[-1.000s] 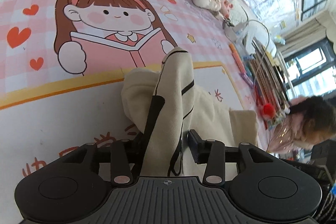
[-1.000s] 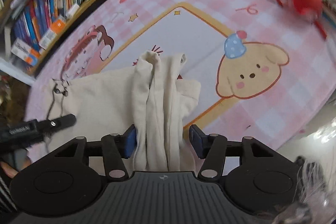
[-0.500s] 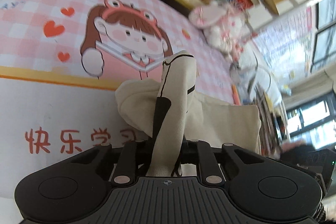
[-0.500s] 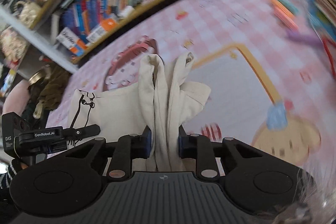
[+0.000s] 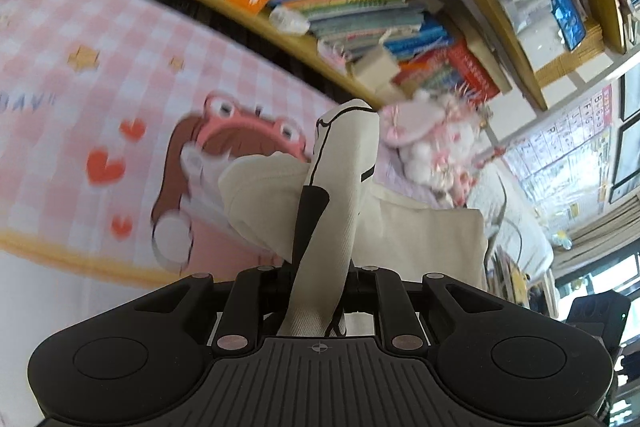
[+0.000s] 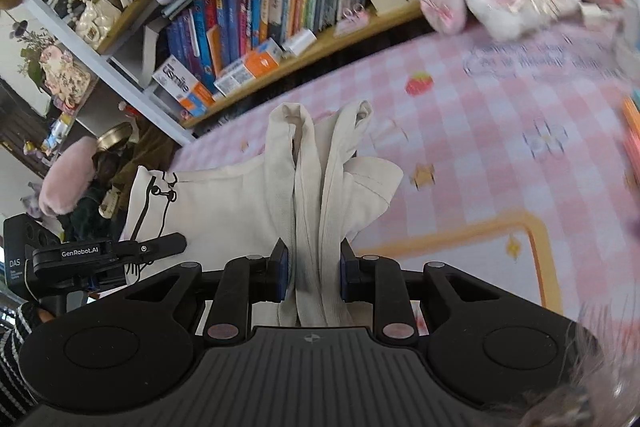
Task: Fold clothes
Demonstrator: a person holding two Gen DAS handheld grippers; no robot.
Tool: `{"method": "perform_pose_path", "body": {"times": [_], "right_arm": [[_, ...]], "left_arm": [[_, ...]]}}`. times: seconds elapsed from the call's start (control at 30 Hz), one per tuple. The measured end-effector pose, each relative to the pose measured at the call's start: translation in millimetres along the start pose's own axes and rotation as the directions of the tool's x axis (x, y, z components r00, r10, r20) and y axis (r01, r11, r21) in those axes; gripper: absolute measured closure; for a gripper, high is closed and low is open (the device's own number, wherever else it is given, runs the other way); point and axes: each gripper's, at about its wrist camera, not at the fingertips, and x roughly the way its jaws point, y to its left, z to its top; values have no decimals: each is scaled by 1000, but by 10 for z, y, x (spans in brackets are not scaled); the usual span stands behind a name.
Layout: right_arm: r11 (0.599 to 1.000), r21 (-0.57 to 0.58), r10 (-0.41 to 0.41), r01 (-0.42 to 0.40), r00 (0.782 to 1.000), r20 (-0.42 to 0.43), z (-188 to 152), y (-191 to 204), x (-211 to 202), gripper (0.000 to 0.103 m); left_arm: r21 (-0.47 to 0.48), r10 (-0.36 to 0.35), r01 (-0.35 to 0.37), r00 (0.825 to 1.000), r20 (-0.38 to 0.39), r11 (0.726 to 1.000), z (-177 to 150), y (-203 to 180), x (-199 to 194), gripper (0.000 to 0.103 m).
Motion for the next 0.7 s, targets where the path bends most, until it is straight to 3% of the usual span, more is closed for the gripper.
{"method": "perform_pose_path", "body": {"times": [0.47, 0.7], "right_arm": [[999, -35, 28, -26, 998, 48, 1004, -169, 495, 82], [998, -70, 14, -10, 999, 52, 1448, -257, 870, 82]], "left_arm": [[26, -54, 52, 994, 90, 998, 846, 10, 571, 87], [9, -54, 54, 995, 87, 999, 1259, 101, 964, 87]]}}
